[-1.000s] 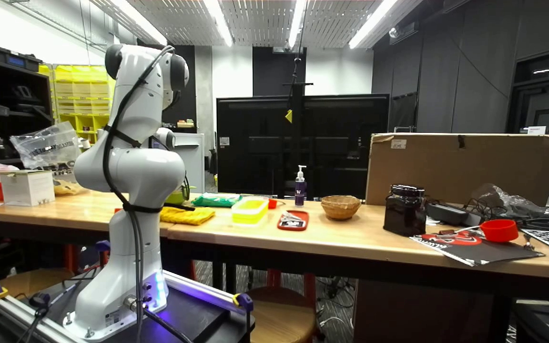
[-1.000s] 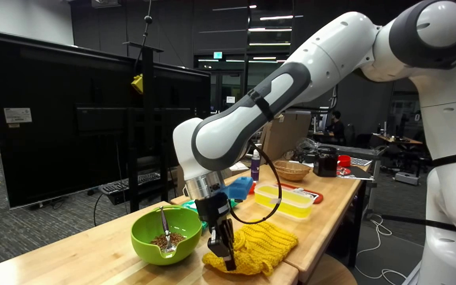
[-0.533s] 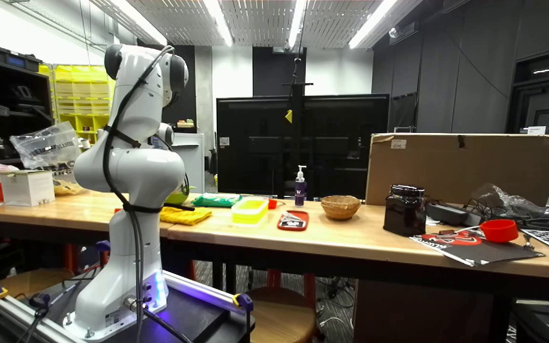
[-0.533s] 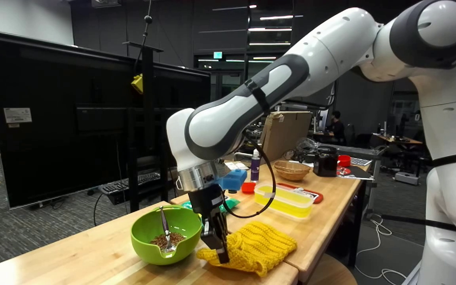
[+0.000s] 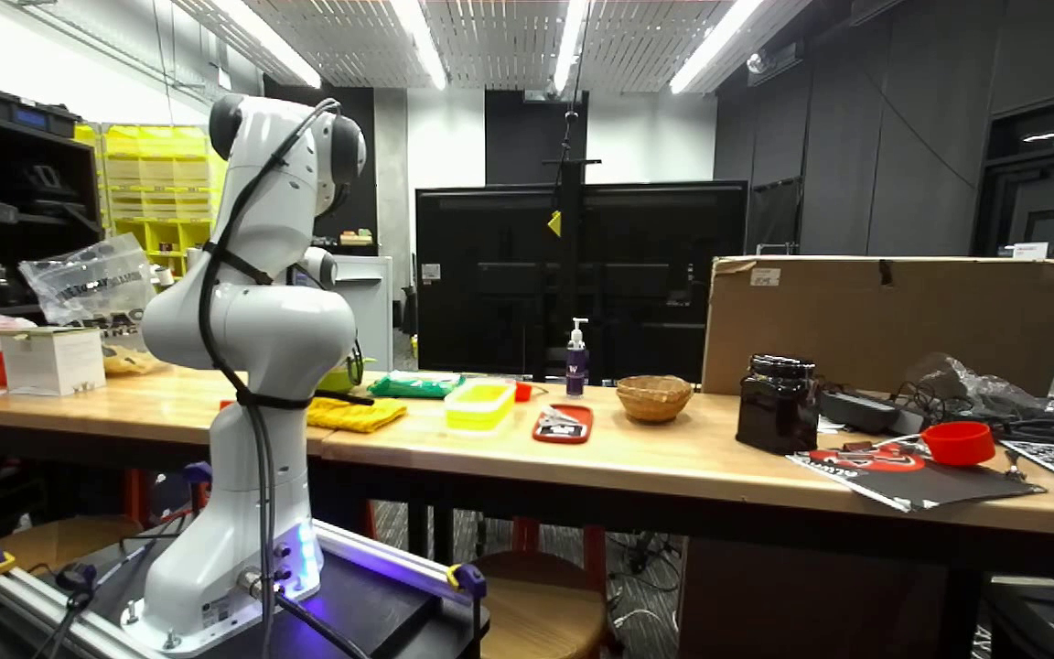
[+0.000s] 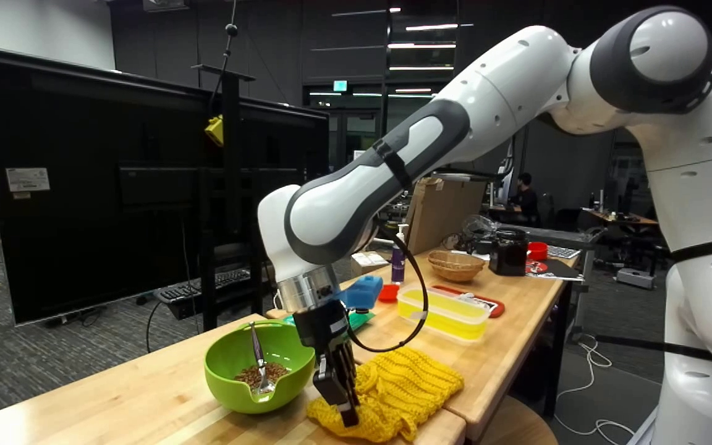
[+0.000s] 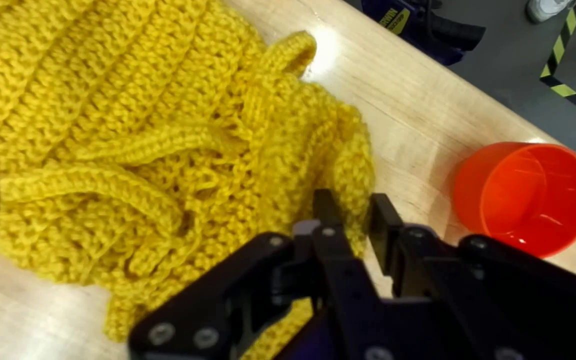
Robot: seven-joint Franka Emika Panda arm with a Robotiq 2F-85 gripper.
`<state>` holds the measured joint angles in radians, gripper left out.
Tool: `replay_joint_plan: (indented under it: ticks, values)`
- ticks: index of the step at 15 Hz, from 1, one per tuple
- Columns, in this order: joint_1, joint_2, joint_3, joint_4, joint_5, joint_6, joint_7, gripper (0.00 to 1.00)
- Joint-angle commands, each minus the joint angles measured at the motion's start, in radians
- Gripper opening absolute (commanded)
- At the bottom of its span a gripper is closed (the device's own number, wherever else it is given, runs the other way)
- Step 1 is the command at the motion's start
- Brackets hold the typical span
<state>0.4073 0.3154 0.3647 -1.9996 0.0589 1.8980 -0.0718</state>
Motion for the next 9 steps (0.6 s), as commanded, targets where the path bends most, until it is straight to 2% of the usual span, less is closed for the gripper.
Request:
replay_joint_plan:
  ticks: [1, 7, 9]
  values:
    - [-0.008, 0.017, -0.001, 0.021, 0.002, -0.002, -0.02, 0.52]
    - [-0.019, 0.001, -0.022, 0.04, -0.025, -0.021, 0.001, 0.95]
    - [-0.03, -0.029, -0.034, 0.025, -0.022, -0.015, 0.011, 1.0]
